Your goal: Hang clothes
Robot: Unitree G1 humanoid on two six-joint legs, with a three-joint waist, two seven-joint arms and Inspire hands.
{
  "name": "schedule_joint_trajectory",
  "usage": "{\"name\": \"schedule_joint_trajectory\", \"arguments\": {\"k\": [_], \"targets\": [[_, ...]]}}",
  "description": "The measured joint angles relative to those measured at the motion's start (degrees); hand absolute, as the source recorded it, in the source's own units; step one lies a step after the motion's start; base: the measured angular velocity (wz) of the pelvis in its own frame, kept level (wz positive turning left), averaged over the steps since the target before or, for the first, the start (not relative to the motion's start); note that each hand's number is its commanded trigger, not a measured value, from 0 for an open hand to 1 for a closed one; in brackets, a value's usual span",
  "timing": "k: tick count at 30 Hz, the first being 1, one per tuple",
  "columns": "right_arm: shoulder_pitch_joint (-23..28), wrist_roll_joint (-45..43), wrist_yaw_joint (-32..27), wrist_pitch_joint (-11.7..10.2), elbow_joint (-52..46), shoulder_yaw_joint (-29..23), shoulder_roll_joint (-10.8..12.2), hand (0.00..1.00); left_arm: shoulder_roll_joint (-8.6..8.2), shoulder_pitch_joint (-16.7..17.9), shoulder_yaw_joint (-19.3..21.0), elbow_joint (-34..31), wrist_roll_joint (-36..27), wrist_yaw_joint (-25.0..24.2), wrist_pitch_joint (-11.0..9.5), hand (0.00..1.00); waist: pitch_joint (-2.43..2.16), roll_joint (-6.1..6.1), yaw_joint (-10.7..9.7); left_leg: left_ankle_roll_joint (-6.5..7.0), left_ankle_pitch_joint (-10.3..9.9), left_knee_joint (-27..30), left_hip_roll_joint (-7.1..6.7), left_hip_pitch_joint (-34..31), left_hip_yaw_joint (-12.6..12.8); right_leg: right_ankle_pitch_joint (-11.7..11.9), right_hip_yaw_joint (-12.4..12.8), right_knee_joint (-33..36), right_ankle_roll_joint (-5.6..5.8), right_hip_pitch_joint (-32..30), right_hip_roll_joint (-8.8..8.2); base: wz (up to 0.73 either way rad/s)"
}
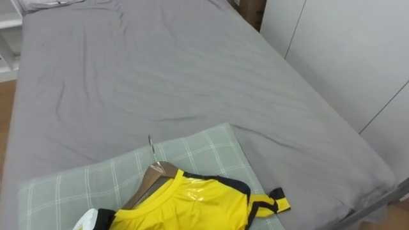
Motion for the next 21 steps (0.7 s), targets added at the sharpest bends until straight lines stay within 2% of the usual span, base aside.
{"name": "schedule_joint_trajectory", "arguments": {"k": [3, 8, 10, 12, 13, 14, 15, 16, 17, 18, 19, 20, 21], "targets": [[0.31, -1.28, 0.05, -1.05, 0.07, -0.02, -0.01, 0.0, 0.07, 0.55, -0.05, -0.85, -0.12, 0.0, -0.07, 1.0, -0.02, 0.18, -0.08, 0.0, 0.0, -0.01, -0.01, 0.96, -1.69, 0.0, -0.14, 0.16, 0.0, 0.93, 0.02, 0.05], [0.77, -3.34, 0.49, -1.53, 0.05, -2.48, -0.01, 0.0, 0.17, 1.57, 0.55, -2.76, 0.42, -0.08, -0.17, 1.0, -0.03, 0.35, 0.07, 0.0, 0.0, -0.15, -0.06, 1.79, -1.95, 0.0, -0.21, 0.25, 0.0, 1.91, 0.03, 0.05], [1.24, -3.99, 0.49, -1.53, -0.03, -3.67, -0.06, 0.0, 0.31, 2.82, 0.78, -4.72, 1.02, -0.09, -0.13, 1.0, -0.08, 0.52, 0.09, 0.01, 0.01, -0.4, 0.03, 2.16, -3.44, 0.0, -0.74, 0.77, 0.0, 1.72, 0.09, -0.04], [1.86, -4.39, 0.3, -1.52, -0.03, -5.02, -0.11, 0.0, 0.4, 4.09, 0.87, -6.51, 1.13, -0.09, -0.02, 1.0, 0.1, 0.94, 0.18, 0.01, 0.01, -0.32, 0.44, 3.21, -5.45, 0.0, -1.75, 3.27, 0.0, 1.58, 0.32, 0.0], [1.94, -4.4, 0.14, -1.52, -0.03, -5.08, -0.1, 0.0, 0.55, 4.55, 0.89, -7.03, 1.12, -0.09, -0.01, 1.0, 0.09, 0.99, 0.12, 0.0, 0.01, -0.24, 0.48, 3.53, -5.42, 0.0, -1.65, 3.66, 0.0, 1.72, 0.33, 0.0], [1.95, -4.41, -0.21, -1.53, -0.04, -5.08, -0.04, 0.0, 0.95, 5.16, 0.88, -7.89, 1.12, -0.09, -0.03, 1.0, 0.15, 0.8, 0.02, -0.02, -0.01, 0.83, 0.37, 3.43, -4.66, 0.0, -1.39, 4.22, -0.01, 2.16, -0.01, 0.18], [2.11, -4.41, -0.54, -1.54, -0.03, -5.1, 0.13, 0.0, 1.15, 5.16, 0.8, -8.39, 1.11, -0.14, -0.03, 1.0, 0.42, -0.53, -0.17, -0.2, -1.01, 4.5, -0.88, 0.78, -3.44, 0.02, 0.67, 3.78, -0.05, 3.12, -1.57, 0.36], [2.31, -4.34, -0.65, -1.61, -0.08, -5.22, -0.01, 0.0, 1.04, 5.01, 0.5, -9.01, 1.1, -0.15, -0.13, 1.0, 0.35, -0.79, -0.26, -0.13, -1.02, 3.18, -1.51, -0.57, -3.5, 0.02, 2.26, 3.41, -0.05, 3.37, -2.24, 0.8], [2.84, -4.05, -0.69, -1.67, 0.05, -6.94, -0.62, 0.0, 0.66, 4.5, -0.9, -10.98, 1.36, -0.21, -0.45, 1.0, 0.51, -0.22, -0.19, 0.59, 2.33, -3.14, -2.27, -3.19, -3.5, -0.23, 2.96, 3.25, 0.37, 3.26, -2.56, 0.73], [3.38, -4.03, -0.74, -1.42, 0.36, -7.78, -0.5, 0.0, 0.71, 4.69, -1.45, -11.87, 1.97, -0.24, -0.96, 1.0, 0.51, -0.58, 0.34, 2.01, 4.59, -3.05, -2.46, -3.73, -2.16, -1.0, 2.92, 3.63, 1.4, 3.2, -3.13, 0.32], [4.21, -3.57, -0.82, -1.43, 0.57, -8.62, -0.42, 0.0, 0.75, 5.28, -2.58, -12.77, 2.25, -0.23, -1.42, 1.0, 0.46, -0.75, 2.94, 2.52, 5.34, -1.87, -2.3, -3.24, -1.47, -2.5, 2.83, 5.04, 2.38, 1.92, -2.93, -0.39], [3.88, -3.09, -0.83, -1.55, 0.55, -8.81, -0.28, 0.0, 1.05, 5.45, -2.63, -12.84, 2.24, -0.23, -1.32, 1.0, 0.63, -0.2, 4.08, 2.5, 5.32, -0.79, -1.54, -2.99, -3.58, -2.4, 2.53, 2.05, 1.8, 1.14, -1.88, -0.62], [3.63, -3.08, -0.84, -1.71, 0.22, -8.67, -0.25, 0.0, 1.34, 5.44, -2.48, -12.84, 2.25, -0.23, -1.25, 1.0, 0.83, 0.39, 4.31, 2.43, 5.28, -0.42, -1.17, -2.99, -5.09, -1.53, 2.43, 0.03, 1.14, 0.23, -1.18, -0.6]]}}
